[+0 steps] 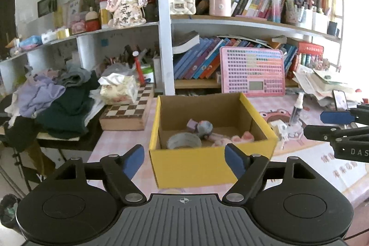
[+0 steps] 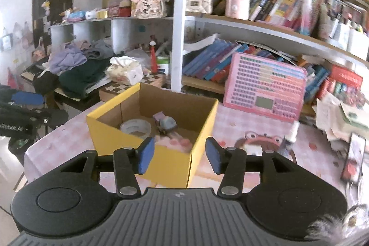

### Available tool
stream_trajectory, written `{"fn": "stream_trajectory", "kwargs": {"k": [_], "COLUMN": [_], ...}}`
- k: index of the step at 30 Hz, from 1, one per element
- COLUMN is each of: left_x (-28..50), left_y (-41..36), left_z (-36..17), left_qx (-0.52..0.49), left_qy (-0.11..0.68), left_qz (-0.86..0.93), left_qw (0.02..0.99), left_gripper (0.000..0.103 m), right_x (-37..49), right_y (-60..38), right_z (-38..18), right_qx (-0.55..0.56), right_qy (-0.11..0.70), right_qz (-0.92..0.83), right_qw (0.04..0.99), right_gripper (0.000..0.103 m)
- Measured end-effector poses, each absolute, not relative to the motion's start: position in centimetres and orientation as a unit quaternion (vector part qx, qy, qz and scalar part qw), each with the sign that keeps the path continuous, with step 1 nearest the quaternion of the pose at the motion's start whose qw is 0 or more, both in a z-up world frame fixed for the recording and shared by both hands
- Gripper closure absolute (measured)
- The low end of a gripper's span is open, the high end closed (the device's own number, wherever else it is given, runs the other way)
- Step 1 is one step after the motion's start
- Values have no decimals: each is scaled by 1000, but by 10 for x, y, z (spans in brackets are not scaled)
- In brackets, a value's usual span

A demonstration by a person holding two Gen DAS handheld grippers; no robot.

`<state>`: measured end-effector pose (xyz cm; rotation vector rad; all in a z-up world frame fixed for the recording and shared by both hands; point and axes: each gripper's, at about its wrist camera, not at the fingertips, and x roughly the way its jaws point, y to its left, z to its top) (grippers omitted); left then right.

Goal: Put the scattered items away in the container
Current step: 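Withdraw both open tools from the box toward the plug adapters and spray bottle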

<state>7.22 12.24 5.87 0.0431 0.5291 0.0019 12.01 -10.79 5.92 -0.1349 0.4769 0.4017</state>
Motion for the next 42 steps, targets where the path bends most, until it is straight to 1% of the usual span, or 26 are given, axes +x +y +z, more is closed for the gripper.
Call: {"fn": "stream_trajectory", "kwargs": {"k": [8, 13, 14, 19, 21, 22, 23, 24, 25, 26, 27, 29, 33, 42], "left_x": [36, 22, 19, 9, 5, 4, 2, 0, -1, -3, -4, -5, -5, 1], "left_y": [107, 106, 107, 112, 112, 112, 111, 110, 108, 106, 103, 99, 96, 90], "left_z": [43, 35, 34, 24, 20, 18, 16, 13, 11, 9, 6, 3, -2, -12], "left_qx": [48, 44, 42, 29, 27, 27, 27, 28, 31, 36, 43, 51, 52, 30], "left_qy": [257, 266, 268, 282, 289, 290, 293, 297, 301, 304, 306, 314, 322, 348], "left_qz": [3, 1, 2, 8, 9, 10, 9, 8, 6, 4, 0, -12, -21, -37], "left_qw": [965, 963, 963, 959, 957, 956, 956, 955, 953, 952, 951, 948, 945, 936], "left_gripper": [23, 23, 23, 22, 22, 22, 22, 19, 14, 13, 12, 10, 9, 7], "right_x": [76, 55, 52, 37, 32, 30, 28, 26, 23, 21, 20, 19, 18, 18], "right_y": [-104, -97, -97, -90, -86, -85, -84, -83, -83, -82, -82, -81, -83, -92], "right_z": [35, 24, 22, 11, 8, 8, 7, 6, 4, 3, 2, 0, -4, -8], "right_qx": [-54, -58, -58, -61, -66, -66, -65, -66, -66, -67, -68, -71, -76, -78], "right_qy": [243, 245, 247, 258, 260, 262, 263, 266, 267, 268, 272, 279, 289, 303], "right_qz": [166, 151, 149, 143, 142, 143, 143, 143, 142, 140, 140, 135, 123, 106], "right_qw": [954, 956, 956, 954, 953, 952, 952, 951, 951, 951, 950, 948, 946, 944], "right_gripper": [51, 46, 44, 40, 34, 32, 26, 19, 17, 14, 9, 5, 3, 3]}}
